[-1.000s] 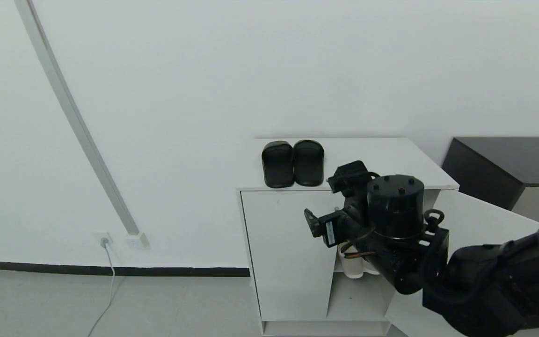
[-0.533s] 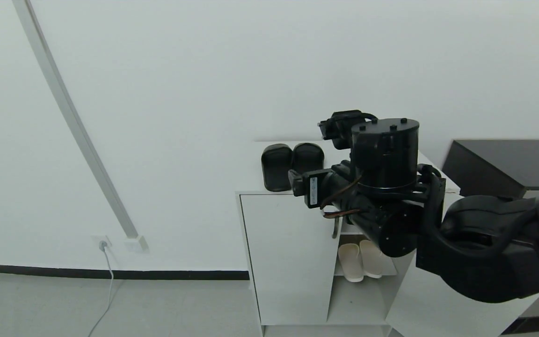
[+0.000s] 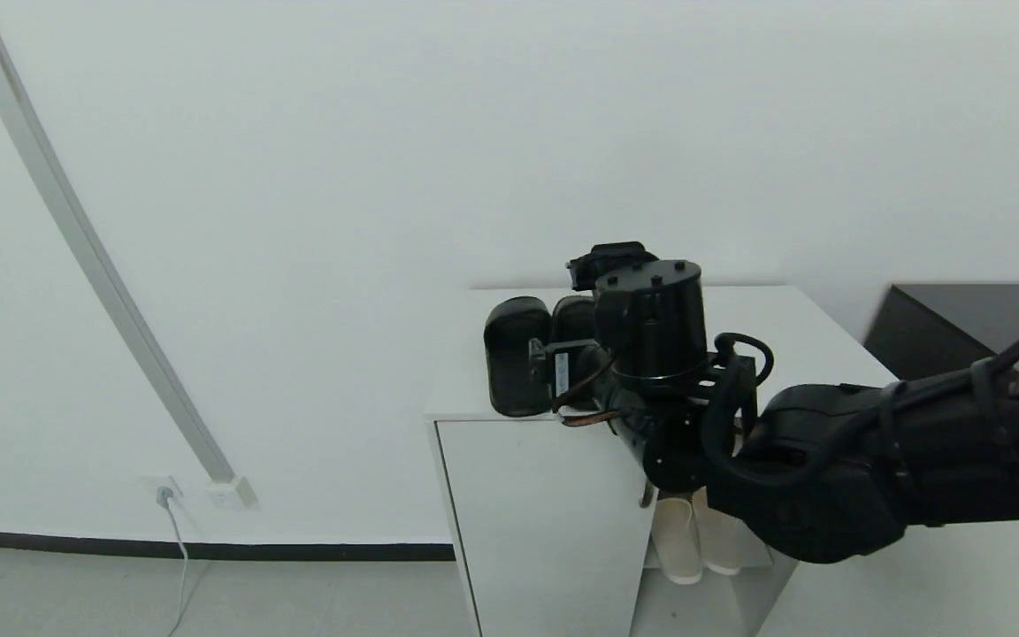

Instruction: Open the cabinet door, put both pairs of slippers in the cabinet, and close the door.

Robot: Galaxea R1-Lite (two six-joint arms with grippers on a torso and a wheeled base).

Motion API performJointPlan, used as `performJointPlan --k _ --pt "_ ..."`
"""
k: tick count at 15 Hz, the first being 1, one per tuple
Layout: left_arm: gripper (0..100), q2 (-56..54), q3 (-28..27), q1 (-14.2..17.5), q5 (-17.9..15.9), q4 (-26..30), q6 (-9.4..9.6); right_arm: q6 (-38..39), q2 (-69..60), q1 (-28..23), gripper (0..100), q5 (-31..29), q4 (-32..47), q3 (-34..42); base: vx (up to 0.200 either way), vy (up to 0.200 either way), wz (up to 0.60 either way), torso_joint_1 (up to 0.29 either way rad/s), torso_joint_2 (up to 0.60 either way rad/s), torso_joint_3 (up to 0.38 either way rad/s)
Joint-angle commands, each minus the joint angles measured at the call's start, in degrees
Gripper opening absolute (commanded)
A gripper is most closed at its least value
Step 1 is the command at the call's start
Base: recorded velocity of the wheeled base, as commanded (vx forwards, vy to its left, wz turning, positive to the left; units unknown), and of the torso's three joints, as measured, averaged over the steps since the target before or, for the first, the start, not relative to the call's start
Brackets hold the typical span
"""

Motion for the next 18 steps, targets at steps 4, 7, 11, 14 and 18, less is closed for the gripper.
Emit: performJointPlan --k 4,7,11,14,18 --pt "0 0.0 0.0 0.0 0.1 0.0 -0.01 1.2 9.5 0.1 100 -0.8 0.0 -5.6 0.200 0.000 0.00 0.000 0.00 0.002" --pt "0 0.0 0.0 0.0 0.1 0.0 -0.09 3.1 12.5 -1.6 100 -0.8 2.5 -10.2 0.067 0.000 0.00 0.001 0.00 -0.002" --pt "0 0.0 0.0 0.0 0.1 0.0 -0.09 5.5 17.2 -4.0 100 -0.8 9.0 -19.5 0.000 0.000 0.00 0.000 0.00 0.000" --pt "0 0.0 0.0 0.0 0.1 0.0 -0.18 5.4 19.6 -4.9 100 -0.8 10.6 -23.6 0.000 0.000 0.00 0.000 0.00 0.000" --pt "0 0.0 0.0 0.0 0.1 0.0 -0.18 5.5 20.6 -5.4 100 -0.8 11.5 -25.5 0.000 0.000 0.00 0.000 0.00 0.000"
